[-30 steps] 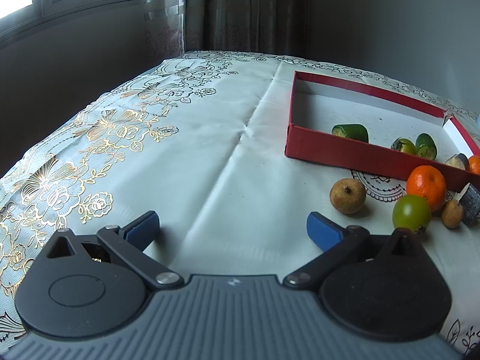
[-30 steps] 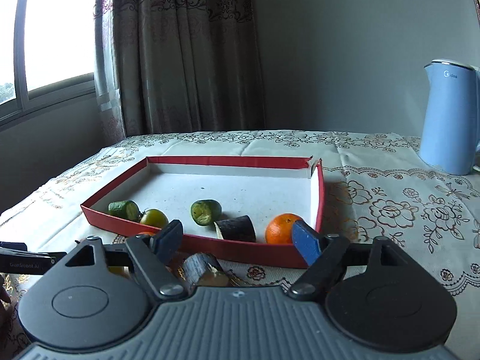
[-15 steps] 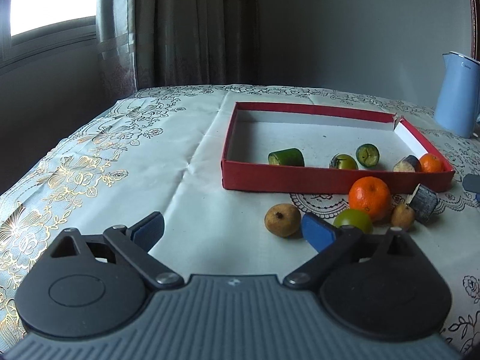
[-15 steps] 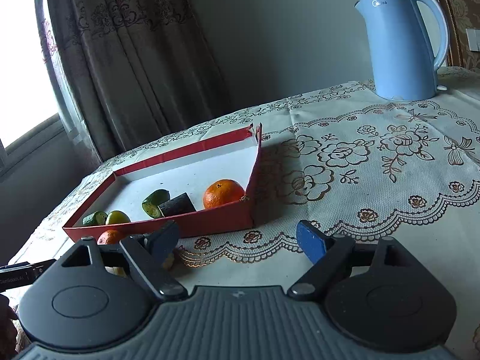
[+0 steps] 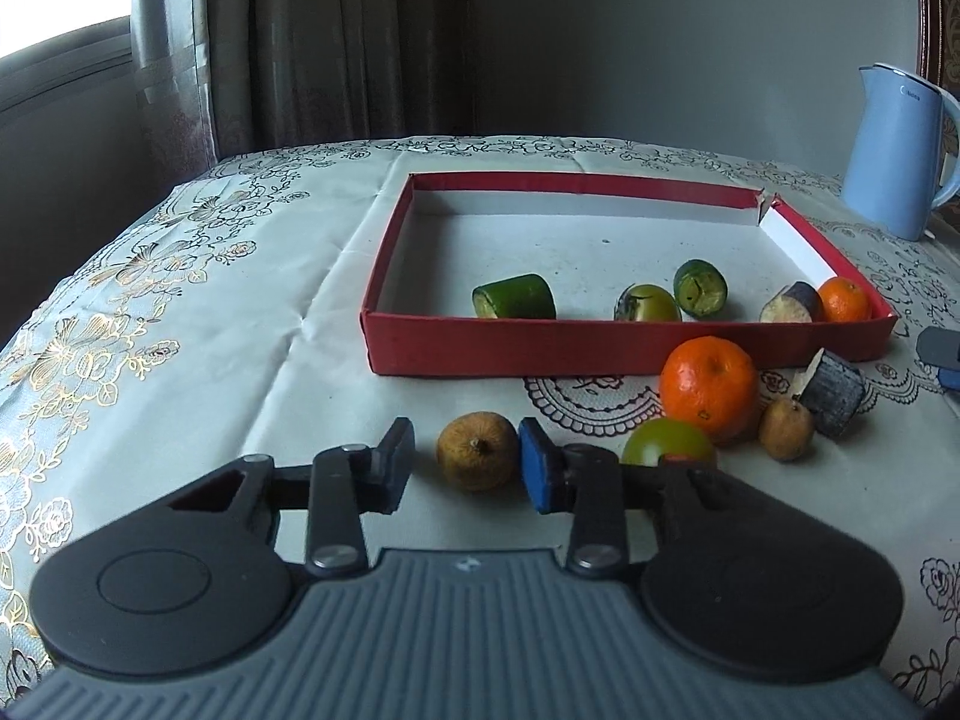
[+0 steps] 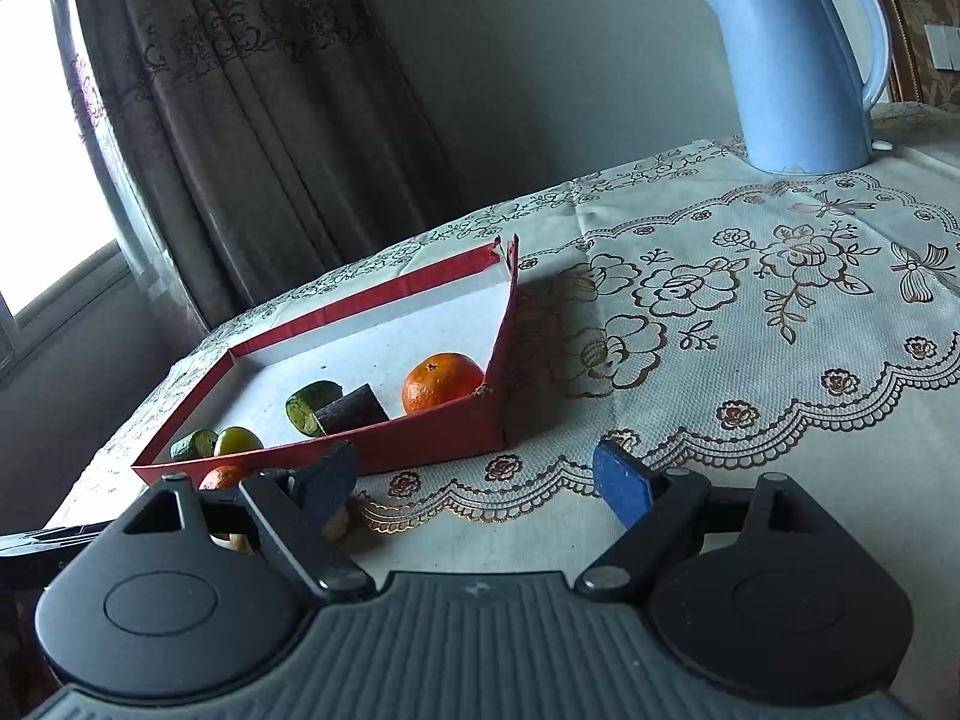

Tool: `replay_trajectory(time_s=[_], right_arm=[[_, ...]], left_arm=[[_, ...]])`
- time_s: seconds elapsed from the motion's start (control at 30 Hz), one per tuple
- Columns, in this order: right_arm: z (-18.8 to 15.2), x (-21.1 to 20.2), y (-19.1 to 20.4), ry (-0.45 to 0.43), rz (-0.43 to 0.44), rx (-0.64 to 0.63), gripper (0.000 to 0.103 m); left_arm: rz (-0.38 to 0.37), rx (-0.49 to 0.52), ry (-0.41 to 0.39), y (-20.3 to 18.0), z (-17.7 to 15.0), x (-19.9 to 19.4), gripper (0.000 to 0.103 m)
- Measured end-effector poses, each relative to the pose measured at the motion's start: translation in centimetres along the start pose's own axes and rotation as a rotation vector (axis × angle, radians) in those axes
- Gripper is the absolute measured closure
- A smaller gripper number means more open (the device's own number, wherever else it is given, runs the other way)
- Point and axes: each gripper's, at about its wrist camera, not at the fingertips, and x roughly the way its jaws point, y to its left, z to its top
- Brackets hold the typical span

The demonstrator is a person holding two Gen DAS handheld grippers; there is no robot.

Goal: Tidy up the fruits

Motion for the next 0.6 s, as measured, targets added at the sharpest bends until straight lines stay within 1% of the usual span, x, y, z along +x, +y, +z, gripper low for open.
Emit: replay_trajectory(time_s=[0.07,0.4,0.6], right_arm=[[0.0,0.0,-0.1,0.000,0.000,0.005,0.017],[0.0,0.1,-0.2,0.000,-0.001,0.010,0.017],[0.0,0.7,-0.1,0.047,-0.012,0.010,0.016]], left_arm=[[-0.003,0.001,-0.004,-0.1,-0.2,-0.2,0.077],[-0.014,-0.049,-0.020,0.8,-1.9,-2.5,0.077],[0.002,-0.039,-0.038,0.6,-2.8,-3.4,0.077]])
